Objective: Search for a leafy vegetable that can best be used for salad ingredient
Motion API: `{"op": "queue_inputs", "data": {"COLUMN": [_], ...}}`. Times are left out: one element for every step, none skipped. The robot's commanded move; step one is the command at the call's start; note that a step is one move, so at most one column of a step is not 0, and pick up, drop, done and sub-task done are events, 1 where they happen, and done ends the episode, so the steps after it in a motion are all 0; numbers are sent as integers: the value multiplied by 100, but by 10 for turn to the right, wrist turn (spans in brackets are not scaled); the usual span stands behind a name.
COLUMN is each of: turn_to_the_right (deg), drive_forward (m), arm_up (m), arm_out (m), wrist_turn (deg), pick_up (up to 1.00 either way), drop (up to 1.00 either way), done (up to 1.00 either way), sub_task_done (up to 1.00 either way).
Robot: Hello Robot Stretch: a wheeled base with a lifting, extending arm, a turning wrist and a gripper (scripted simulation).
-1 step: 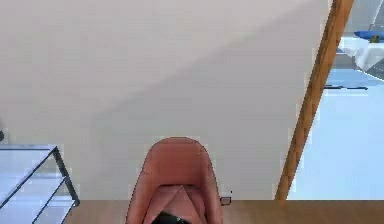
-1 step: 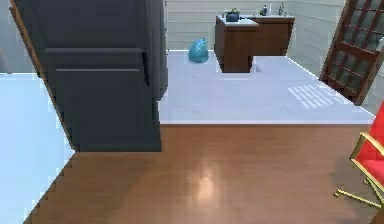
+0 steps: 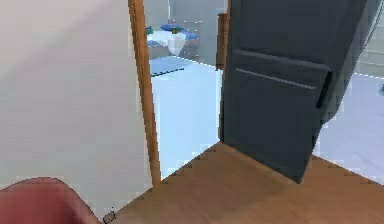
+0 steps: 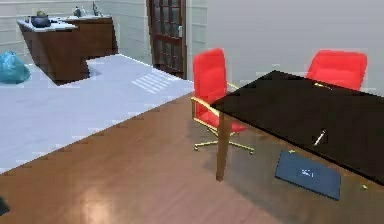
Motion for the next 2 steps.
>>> {"op": "queue_inputs", "data": {"turn_to_the_right": [450,240], "drive_forward": [0,0], "arm_up": [0,0], "arm_out": [0,0], "wrist_turn": [0,0], "pick_up": [0,0], "drop": [0,0], "done": [0,0], "sub_task_done": [0,0]}}
